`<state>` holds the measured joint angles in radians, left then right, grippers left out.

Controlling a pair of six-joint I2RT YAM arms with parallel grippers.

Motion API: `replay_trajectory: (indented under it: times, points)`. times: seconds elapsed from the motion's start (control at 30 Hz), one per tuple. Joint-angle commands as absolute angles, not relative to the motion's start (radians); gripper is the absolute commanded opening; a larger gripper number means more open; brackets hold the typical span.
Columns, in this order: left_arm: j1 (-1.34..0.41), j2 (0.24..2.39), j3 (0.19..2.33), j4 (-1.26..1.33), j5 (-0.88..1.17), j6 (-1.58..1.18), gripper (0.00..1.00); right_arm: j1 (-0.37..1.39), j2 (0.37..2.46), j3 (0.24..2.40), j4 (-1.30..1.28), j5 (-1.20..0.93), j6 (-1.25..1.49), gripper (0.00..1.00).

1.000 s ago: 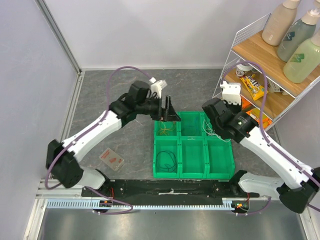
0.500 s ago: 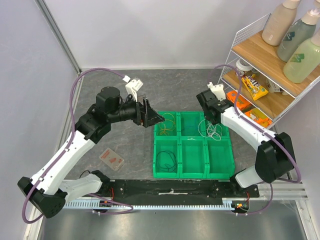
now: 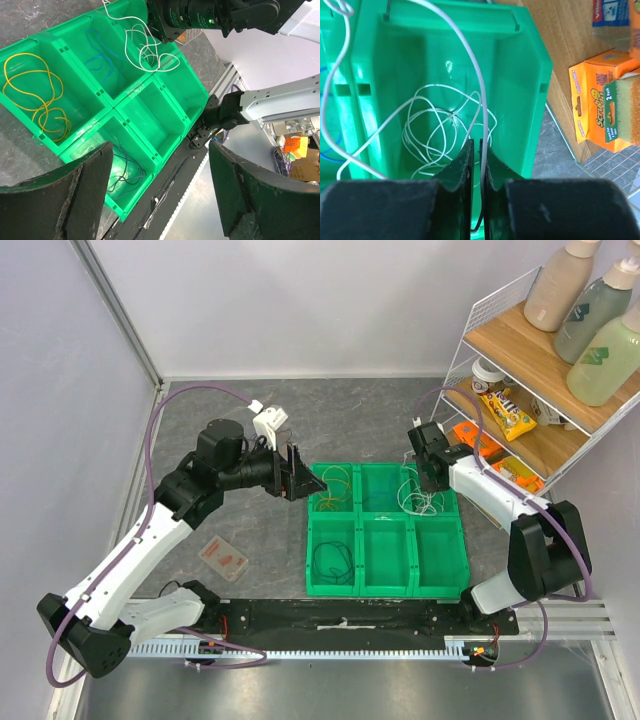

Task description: Untangle the cables

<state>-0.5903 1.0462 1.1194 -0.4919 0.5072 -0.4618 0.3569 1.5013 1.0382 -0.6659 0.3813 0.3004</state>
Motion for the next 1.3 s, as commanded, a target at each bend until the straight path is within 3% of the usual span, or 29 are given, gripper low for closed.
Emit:
replay_trajectory:
  times: [0.0,0.07,0.3,0.53,0.7,0.9,1.03,1.13,1.27]
  points:
    - [-0.586,1.031,1.111,-0.463,0.534,-0.434,0.83,0.353,1.471,1.015,-0.669,0.354,0.27,0.16]
    - [-0.587,1.037,1.112,-0.462,0.543,-0.439,0.83,0.353,1.45,1.02,-0.68,0.336,0.273,0.21]
    - [-0.586,1.037,1.111,-0.456,0.549,-0.443,0.83,0.353,1.353,1.078,-0.729,0.319,0.284,0.59]
    - [-0.586,1.032,1.109,-0.453,0.557,-0.449,0.83,0.354,1.312,1.066,-0.648,0.298,0.308,0.75]
    - [-0.588,1.025,1.104,-0.456,0.558,-0.454,0.83,0.353,1.387,1.045,-0.537,0.348,0.333,0.72]
    - [-0.586,1.011,1.104,-0.48,0.539,-0.449,0.83,0.351,1.511,1.052,-0.472,0.382,0.308,0.5]
    - [-0.577,1.005,1.111,-0.532,0.389,-0.469,0.83,0.353,1.507,0.991,-0.469,0.37,0.33,0.38]
    - [-0.531,1.012,1.095,-0.575,0.198,-0.521,0.9,0.356,1.454,0.945,-0.471,0.388,0.319,0.4]
    - [-0.378,1.058,1.025,-0.557,0.173,-0.598,0.98,0.354,1.34,0.986,-0.534,0.364,0.314,0.55]
